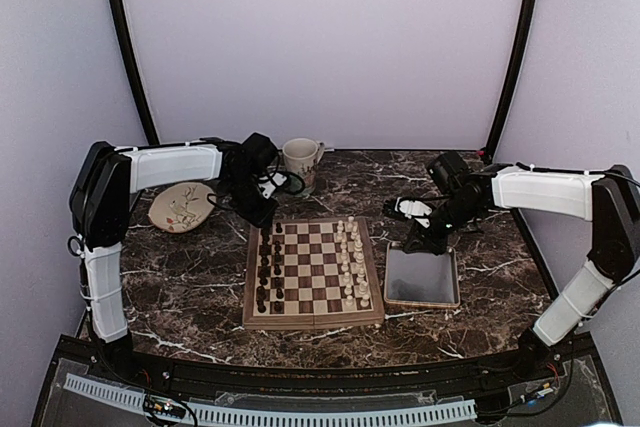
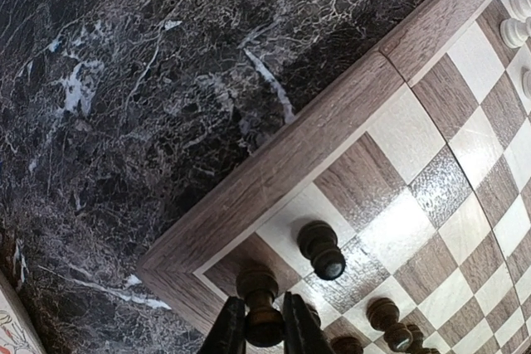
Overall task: Set up the chess pieces on the board
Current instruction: Place the rook at h8.
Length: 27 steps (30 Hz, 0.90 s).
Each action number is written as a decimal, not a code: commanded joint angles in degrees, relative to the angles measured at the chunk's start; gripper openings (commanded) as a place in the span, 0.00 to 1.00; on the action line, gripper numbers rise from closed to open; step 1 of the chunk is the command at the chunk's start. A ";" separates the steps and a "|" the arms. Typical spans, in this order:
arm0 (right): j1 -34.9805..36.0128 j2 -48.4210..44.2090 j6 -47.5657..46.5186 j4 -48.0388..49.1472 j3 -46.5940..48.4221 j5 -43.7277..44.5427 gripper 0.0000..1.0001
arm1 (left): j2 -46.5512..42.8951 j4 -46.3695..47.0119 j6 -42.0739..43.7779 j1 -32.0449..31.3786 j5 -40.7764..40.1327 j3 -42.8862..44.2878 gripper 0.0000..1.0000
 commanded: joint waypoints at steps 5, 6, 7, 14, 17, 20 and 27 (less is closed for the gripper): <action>0.17 0.63 -0.31 1.04 -0.67 0.55 0.00 | 0.29 0.26 -0.74 0.57 0.68 -0.39 0.19; 0.17 0.65 -0.33 1.04 -0.64 0.48 0.00 | 0.36 0.35 -0.75 0.58 0.65 -0.35 0.20; 0.17 0.67 -0.32 1.04 -0.62 0.50 0.00 | 0.38 0.36 -0.82 0.64 0.71 -0.34 0.20; 0.12 0.68 -0.32 1.04 -0.64 0.52 0.00 | 0.55 0.42 -1.01 0.66 0.85 -0.05 0.27; 0.17 0.63 -0.28 0.88 -0.40 0.41 0.00 | 0.55 -0.22 -1.10 0.69 0.39 0.54 0.29; 0.16 0.43 -0.23 0.35 0.46 0.91 0.00 | 0.04 -1.52 -1.23 0.70 -0.27 1.90 0.30; 1.78 0.68 -1.35 -5.88 9.58 2.86 0.00 | -5.35 -1.08 -1.36 0.74 0.49 1.77 0.35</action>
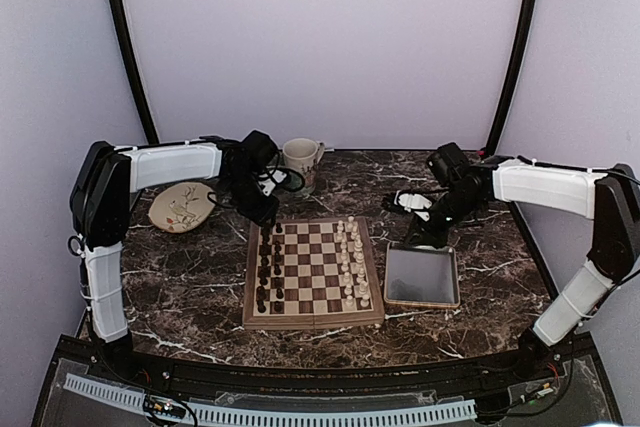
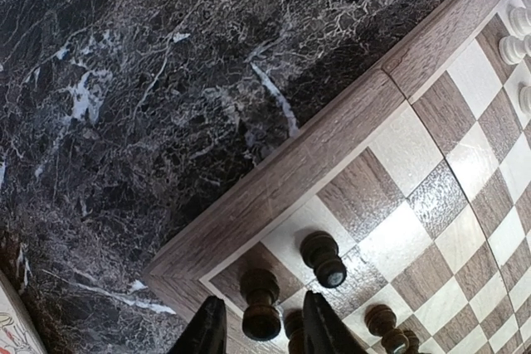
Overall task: Set up the chess pieces on the board
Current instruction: Place the rook at h8, then place the pawn on the chessboard.
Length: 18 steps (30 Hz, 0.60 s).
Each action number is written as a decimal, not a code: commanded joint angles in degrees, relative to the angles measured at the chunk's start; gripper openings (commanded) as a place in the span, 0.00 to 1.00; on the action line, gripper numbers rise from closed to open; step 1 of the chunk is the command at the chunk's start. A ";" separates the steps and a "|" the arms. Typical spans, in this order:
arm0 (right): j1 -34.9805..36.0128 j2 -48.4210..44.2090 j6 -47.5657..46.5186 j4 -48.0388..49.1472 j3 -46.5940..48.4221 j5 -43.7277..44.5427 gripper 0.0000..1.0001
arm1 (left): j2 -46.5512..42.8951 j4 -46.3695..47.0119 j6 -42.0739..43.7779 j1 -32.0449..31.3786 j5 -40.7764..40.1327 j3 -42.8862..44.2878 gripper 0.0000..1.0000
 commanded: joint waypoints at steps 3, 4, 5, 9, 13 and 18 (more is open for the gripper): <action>4.34 2.26 -2.47 -7.28 12.01 5.79 0.00 | -9.50 0.05 -0.01 0.54 0.37 -1.02 0.35; 5.54 3.19 -2.79 -8.06 13.71 7.52 0.00 | -10.83 0.79 0.16 0.60 0.42 -1.78 0.36; 6.86 4.14 -3.31 -9.16 15.66 9.28 0.00 | -12.07 1.50 0.14 0.75 0.32 -2.54 0.36; 13.11 8.62 -5.73 -14.84 24.08 17.37 0.00 | -17.26 5.90 -0.32 1.79 -0.07 -7.46 0.36; 20.57 14.14 -8.96 -20.62 32.84 26.31 0.00 | -21.39 9.59 -1.06 3.68 0.03 -11.18 0.37; 29.35 19.22 -16.29 -20.59 33.67 41.62 0.00 | -24.07 11.44 -2.43 6.31 2.61 -12.54 0.38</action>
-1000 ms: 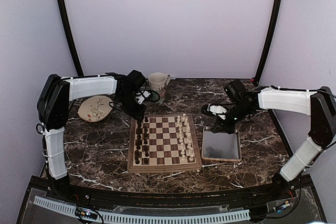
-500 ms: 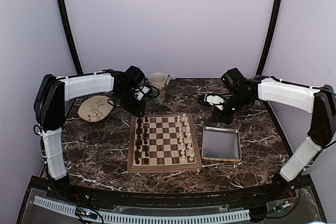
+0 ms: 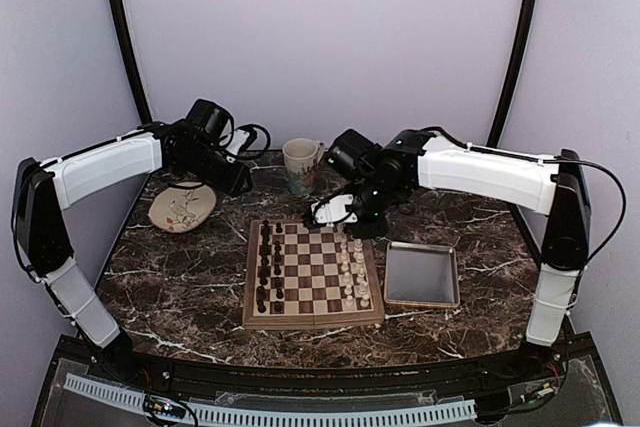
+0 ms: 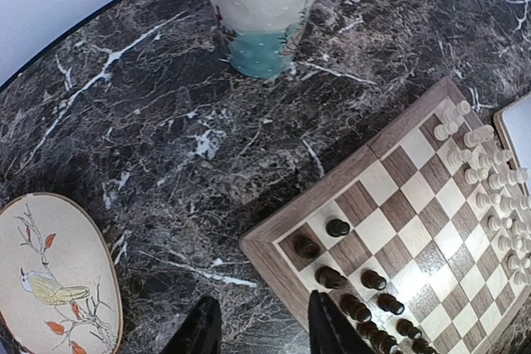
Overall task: Set up the chess pieces on the board
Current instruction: Place the pawn on the chessboard.
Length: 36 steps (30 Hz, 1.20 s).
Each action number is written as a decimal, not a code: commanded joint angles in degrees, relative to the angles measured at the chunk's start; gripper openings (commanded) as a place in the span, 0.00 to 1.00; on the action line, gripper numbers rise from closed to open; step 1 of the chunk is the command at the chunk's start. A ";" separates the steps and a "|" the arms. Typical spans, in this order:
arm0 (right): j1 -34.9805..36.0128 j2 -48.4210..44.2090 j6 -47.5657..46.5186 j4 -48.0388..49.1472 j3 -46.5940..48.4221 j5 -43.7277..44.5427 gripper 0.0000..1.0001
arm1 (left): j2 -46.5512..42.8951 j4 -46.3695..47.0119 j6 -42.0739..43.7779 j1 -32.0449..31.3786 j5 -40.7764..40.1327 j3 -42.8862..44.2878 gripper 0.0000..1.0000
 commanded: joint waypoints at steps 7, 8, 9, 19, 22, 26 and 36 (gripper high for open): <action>11.93 9.12 -12.38 -3.78 2.84 23.10 0.00 | -4.05 4.36 -2.32 1.99 3.70 -3.13 0.39; 12.60 9.63 -13.38 -3.41 3.34 24.40 0.00 | -3.93 4.35 -2.44 2.00 4.12 -3.14 0.38; 13.12 10.19 -14.66 -2.87 3.57 25.68 0.00 | -3.69 4.36 -2.53 1.99 4.62 -3.11 0.39; 17.16 13.06 -21.66 2.24 0.78 32.05 0.00 | -3.26 4.36 -2.65 2.15 5.60 -3.13 0.38; 17.97 13.85 -22.74 3.87 0.65 32.89 0.01 | -3.13 4.37 -2.66 2.09 5.60 -3.09 0.39; 18.77 14.05 -24.46 6.28 -1.07 33.97 0.02 | -2.58 4.24 -2.47 2.33 5.46 -3.12 0.39; 19.96 13.88 -25.08 7.32 -4.08 32.19 0.03 | -2.20 4.06 -2.47 2.36 5.93 -3.04 0.38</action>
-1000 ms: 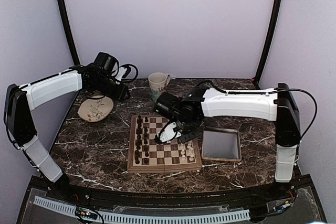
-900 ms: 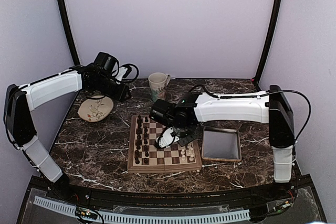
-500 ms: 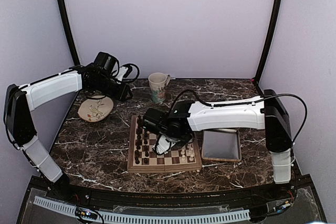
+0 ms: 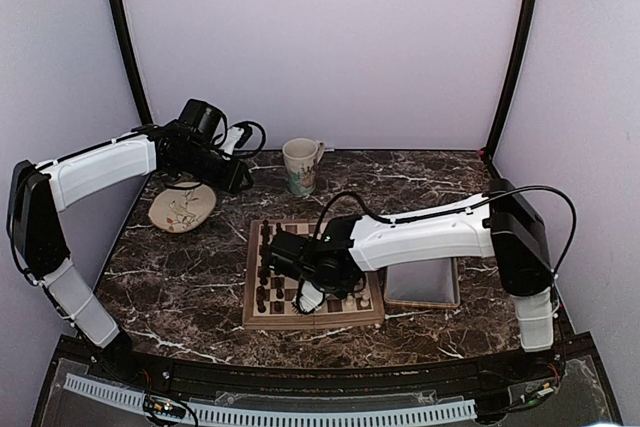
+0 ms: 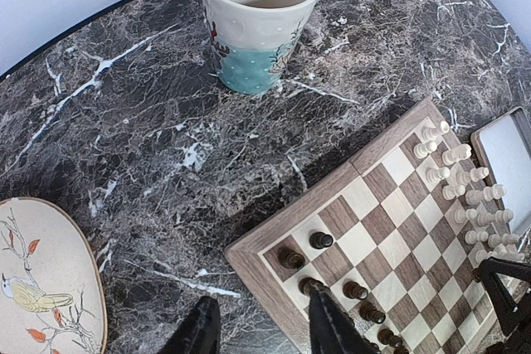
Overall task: Set up the chess pieces on the board
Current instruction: Place the pawn on the chessboard.
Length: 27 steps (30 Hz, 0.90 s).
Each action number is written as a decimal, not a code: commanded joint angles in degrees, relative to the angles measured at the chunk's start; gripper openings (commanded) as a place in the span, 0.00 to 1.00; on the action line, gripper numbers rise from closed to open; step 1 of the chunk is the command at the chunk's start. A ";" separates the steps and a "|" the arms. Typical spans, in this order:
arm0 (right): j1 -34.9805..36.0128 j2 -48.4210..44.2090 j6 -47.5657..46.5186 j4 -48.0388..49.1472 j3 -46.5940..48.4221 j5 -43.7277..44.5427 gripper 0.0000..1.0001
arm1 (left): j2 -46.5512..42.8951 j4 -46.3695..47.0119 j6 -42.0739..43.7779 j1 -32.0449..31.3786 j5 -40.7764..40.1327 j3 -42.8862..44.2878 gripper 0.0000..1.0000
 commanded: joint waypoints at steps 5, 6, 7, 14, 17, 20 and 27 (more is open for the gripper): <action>1.36 1.14 -0.56 2.15 -1.21 -0.96 0.05 | -0.16 0.09 -0.15 0.25 1.09 -0.51 0.39; 1.45 1.24 -0.56 2.30 -1.29 -1.21 0.06 | -0.06 0.01 -0.09 0.28 1.16 -0.53 0.39; 1.52 1.20 -0.58 2.42 -1.36 -1.39 0.08 | 0.00 0.04 -0.07 0.29 1.17 -0.54 0.39; 1.51 0.44 -0.37 2.85 -1.58 -2.54 0.17 | 0.45 -0.12 -0.15 0.27 1.52 -0.42 0.39; 1.54 -0.19 -0.23 2.82 -1.63 -2.91 0.20 | 0.56 -0.17 -0.13 0.26 1.65 -0.41 0.39; 1.54 -0.67 -0.06 2.83 -1.66 -3.10 0.22 | 0.79 -0.19 -0.24 0.27 1.79 -0.40 0.39; 1.04 -3.45 0.66 1.35 -0.83 -3.86 0.23 | 1.02 -0.13 -0.11 0.30 2.19 -0.45 0.39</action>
